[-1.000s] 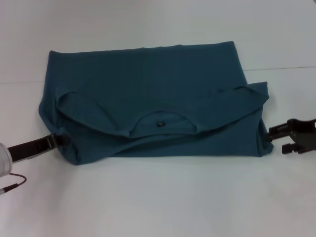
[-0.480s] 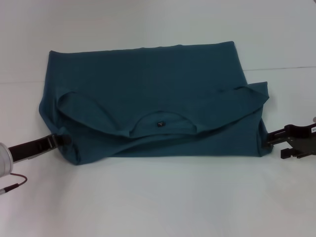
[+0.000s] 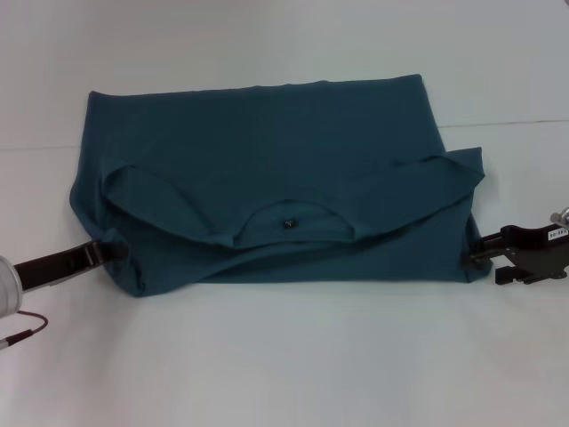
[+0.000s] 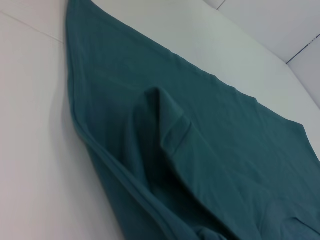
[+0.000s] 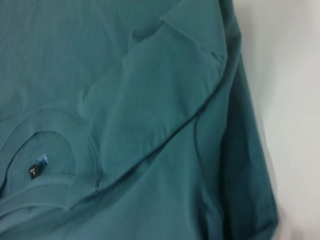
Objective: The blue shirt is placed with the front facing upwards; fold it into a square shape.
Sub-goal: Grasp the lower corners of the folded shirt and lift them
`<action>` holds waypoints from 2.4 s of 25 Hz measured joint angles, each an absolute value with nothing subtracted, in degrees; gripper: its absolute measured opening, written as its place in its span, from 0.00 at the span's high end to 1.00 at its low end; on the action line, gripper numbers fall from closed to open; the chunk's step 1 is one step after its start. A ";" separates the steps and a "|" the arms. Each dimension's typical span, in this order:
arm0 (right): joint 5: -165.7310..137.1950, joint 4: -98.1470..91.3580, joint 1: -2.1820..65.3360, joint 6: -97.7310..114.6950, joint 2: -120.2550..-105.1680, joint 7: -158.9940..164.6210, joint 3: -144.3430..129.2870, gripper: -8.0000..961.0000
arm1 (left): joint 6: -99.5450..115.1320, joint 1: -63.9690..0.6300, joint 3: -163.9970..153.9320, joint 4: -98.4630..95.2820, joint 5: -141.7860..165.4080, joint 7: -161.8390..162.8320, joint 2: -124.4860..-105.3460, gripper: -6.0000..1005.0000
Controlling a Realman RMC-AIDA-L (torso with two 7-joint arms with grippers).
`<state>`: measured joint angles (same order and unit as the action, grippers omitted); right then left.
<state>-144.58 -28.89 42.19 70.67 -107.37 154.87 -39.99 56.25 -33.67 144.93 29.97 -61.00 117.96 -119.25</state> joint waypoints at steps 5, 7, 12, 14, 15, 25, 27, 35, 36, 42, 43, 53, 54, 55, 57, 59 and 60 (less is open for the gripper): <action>-144.58 -28.81 42.52 69.73 -107.76 154.78 -40.04 0.23 | 56.25 -33.78 144.93 29.97 -61.00 117.86 -119.32 0.95; -144.58 -28.81 42.55 69.41 -107.93 154.78 -40.08 0.24 | 56.25 -33.80 144.93 29.97 -61.00 117.85 -119.33 0.95; -144.58 -28.80 42.55 68.58 -108.47 154.77 -40.08 0.24 | 56.25 -33.83 144.93 29.97 -61.00 117.85 -119.35 0.95; -144.58 -28.76 42.57 68.26 -108.78 154.73 -40.08 0.25 | 56.25 -33.84 144.93 29.97 -61.00 117.85 -119.35 0.95; -144.58 -28.75 42.61 68.13 -108.93 154.71 -40.08 0.25 | 56.25 -33.84 144.93 29.97 -61.00 117.86 -119.35 0.95; -144.57 -28.41 42.85 66.69 -109.69 154.49 -40.07 0.28 | 56.25 -33.84 144.93 29.97 -61.09 117.70 -119.35 0.95; -144.57 -28.26 42.89 66.43 -109.69 154.47 -40.07 0.29 | 56.25 -33.84 144.93 29.97 -61.09 117.69 -119.35 0.95; -144.58 -28.02 42.88 66.09 -109.68 154.45 -40.08 0.39 | 56.25 -33.84 144.93 29.97 -61.09 117.68 -119.35 0.95; -144.58 -28.02 42.84 66.09 -109.68 154.46 -40.08 0.41 | 56.27 -33.84 144.93 29.97 -61.08 117.68 -119.35 0.95; -144.36 -28.02 42.36 66.09 -109.68 154.42 -39.83 0.48 | 56.33 -33.83 144.93 29.97 -61.08 117.68 -119.36 0.95; -144.35 -28.02 42.33 66.09 -109.68 154.32 -39.78 0.47 | 56.34 -33.83 144.93 29.97 -61.08 117.68 -119.38 0.95; -144.31 -28.04 42.12 65.83 -109.68 154.19 -39.64 0.62 | 56.54 -33.84 145.02 29.97 -61.08 117.68 -119.44 0.95; -144.31 -28.04 42.09 65.76 -109.68 154.22 -39.63 0.67 | 56.54 -33.83 145.02 29.97 -61.08 117.68 -119.44 0.95; -144.31 -28.04 42.08 65.72 -109.68 154.25 -39.63 0.71 | 56.54 -33.83 145.02 29.97 -61.08 117.68 -119.44 0.95; -144.28 -28.04 42.08 65.69 -109.68 154.29 -39.63 0.71 | 56.54 -33.83 145.06 29.97 -61.08 117.68 -119.44 0.95; -144.23 -28.04 42.08 65.54 -109.73 154.31 -39.63 0.71 | 56.53 -33.80 145.10 29.97 -61.08 117.68 -119.44 0.95; -144.22 -28.04 42.08 65.44 -109.75 154.35 -39.64 0.71 | 56.53 -33.78 145.11 29.97 -61.08 117.68 -119.44 0.95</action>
<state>-144.22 -28.04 42.08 65.44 -109.75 154.35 -39.64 56.53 -33.78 145.11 29.97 -61.08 117.68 -119.44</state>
